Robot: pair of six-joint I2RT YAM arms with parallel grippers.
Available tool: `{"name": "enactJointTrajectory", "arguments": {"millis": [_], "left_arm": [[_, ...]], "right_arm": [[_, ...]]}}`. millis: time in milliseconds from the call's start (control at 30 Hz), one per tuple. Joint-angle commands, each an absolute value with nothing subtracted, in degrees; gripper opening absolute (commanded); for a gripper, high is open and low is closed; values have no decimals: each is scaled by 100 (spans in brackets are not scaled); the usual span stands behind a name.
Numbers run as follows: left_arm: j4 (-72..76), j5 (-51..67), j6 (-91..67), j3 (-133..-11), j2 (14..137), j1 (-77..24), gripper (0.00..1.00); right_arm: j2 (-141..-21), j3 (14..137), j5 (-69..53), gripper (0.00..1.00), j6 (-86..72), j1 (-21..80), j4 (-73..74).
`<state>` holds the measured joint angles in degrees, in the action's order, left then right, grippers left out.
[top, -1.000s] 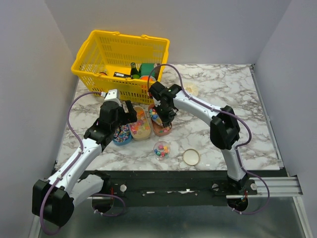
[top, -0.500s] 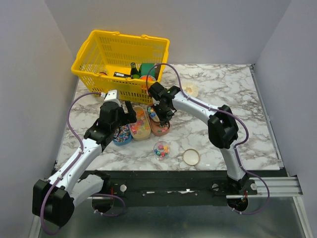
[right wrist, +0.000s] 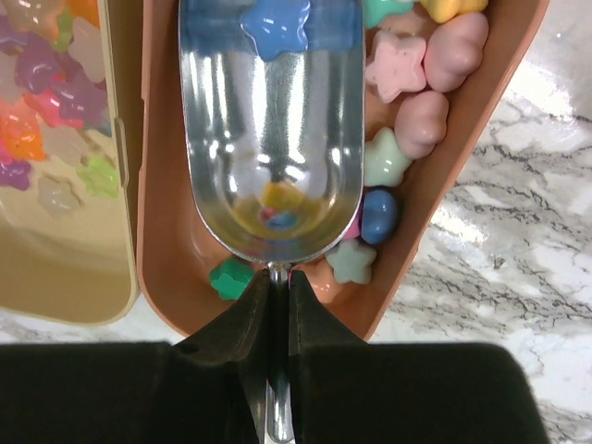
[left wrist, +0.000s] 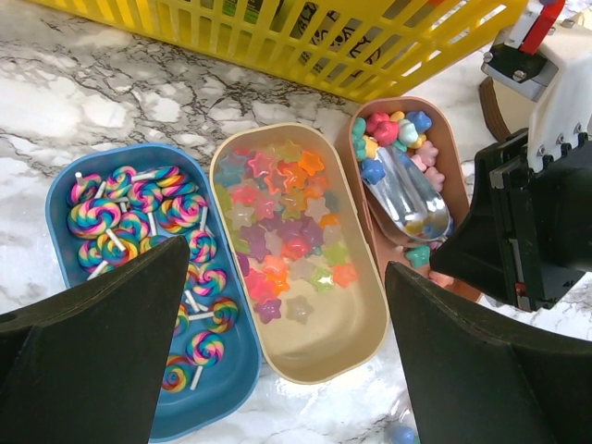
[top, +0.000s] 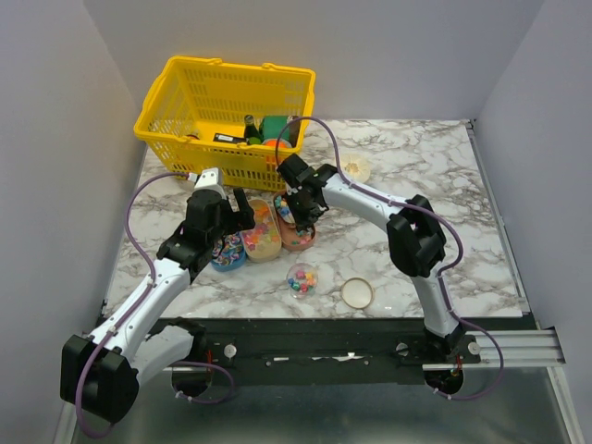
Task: Pack the candies
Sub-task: Scoop the fake candies from the storage box.
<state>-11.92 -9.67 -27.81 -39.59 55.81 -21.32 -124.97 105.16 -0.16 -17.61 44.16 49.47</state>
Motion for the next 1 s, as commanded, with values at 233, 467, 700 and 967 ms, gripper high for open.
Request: {"name": "enactJointTrajectory", "arguments": {"millis": [233, 467, 700, 967], "left_arm": [[-1072, -1187, -2742, -3911, 5563, -2057, 99], [-1046, -1195, -2742, -3929, 5590, -2030, 99], [-1028, -1178, -2733, -3929, 5590, -2004, 99], [-1011, -1195, -2733, -3929, 5537, -1978, 99]], "right_arm": [[-12507, 9642, 914, 1, -1987, 4166, 4149], [-12314, 9352, 914, 1, -1907, 4166, 3929], [-11937, 9123, 844, 1, -1820, 4175, 3902], [-11409, 8869, 677, 1, -1600, 4254, 4017]]}}
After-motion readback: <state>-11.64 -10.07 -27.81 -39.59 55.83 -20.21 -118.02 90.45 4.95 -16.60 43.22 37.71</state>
